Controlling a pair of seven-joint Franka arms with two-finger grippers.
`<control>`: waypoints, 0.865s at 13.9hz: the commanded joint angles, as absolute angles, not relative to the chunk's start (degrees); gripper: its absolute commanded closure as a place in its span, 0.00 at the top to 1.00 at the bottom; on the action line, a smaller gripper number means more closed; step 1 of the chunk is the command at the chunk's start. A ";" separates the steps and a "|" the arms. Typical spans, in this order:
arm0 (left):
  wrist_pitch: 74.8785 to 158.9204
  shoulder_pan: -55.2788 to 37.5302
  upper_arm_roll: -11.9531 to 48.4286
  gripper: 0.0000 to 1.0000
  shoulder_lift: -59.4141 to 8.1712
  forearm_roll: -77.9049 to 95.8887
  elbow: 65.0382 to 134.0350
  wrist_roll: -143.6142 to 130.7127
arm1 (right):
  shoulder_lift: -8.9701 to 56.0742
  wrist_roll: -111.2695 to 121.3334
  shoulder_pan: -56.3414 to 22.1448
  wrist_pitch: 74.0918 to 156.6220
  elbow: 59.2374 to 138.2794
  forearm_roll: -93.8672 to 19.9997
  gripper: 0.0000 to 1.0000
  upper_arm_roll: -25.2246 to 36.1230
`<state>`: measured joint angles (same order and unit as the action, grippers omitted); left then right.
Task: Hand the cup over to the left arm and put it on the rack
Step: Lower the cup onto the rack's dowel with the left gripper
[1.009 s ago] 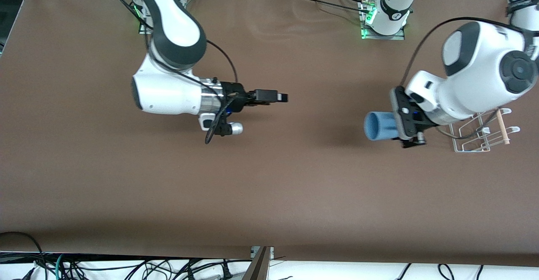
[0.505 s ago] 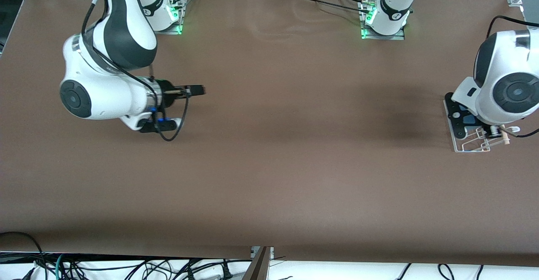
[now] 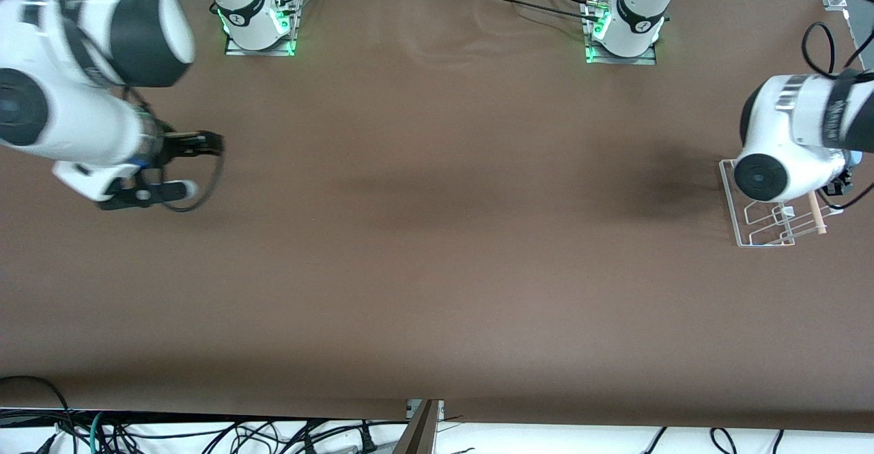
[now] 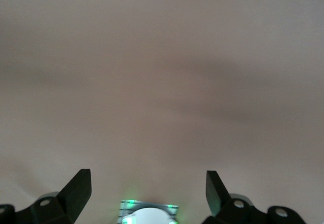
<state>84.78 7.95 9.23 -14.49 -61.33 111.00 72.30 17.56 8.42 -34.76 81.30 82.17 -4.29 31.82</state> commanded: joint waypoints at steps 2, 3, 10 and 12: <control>92.35 10.37 9.93 0.00 -6.78 -72.48 126.36 67.70 | 14.16 12.74 -30.44 81.65 80.24 -3.60 1.00 31.58; 93.42 10.46 9.93 0.00 -6.16 -74.86 129.00 64.98 | 12.67 12.92 -26.15 81.56 80.24 -3.26 1.00 28.07; 95.54 11.16 10.28 0.00 -5.53 -84.72 139.83 48.96 | 1.52 11.78 -0.21 83.75 87.85 1.49 1.00 4.68; 95.54 11.16 10.28 0.00 -6.67 -86.13 139.83 47.30 | -3.41 11.78 2.89 90.58 96.38 1.23 1.00 1.94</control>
<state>94.82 10.52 9.77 -7.25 -83.73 138.93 49.21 3.13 12.10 -0.90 84.26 85.97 0.72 5.75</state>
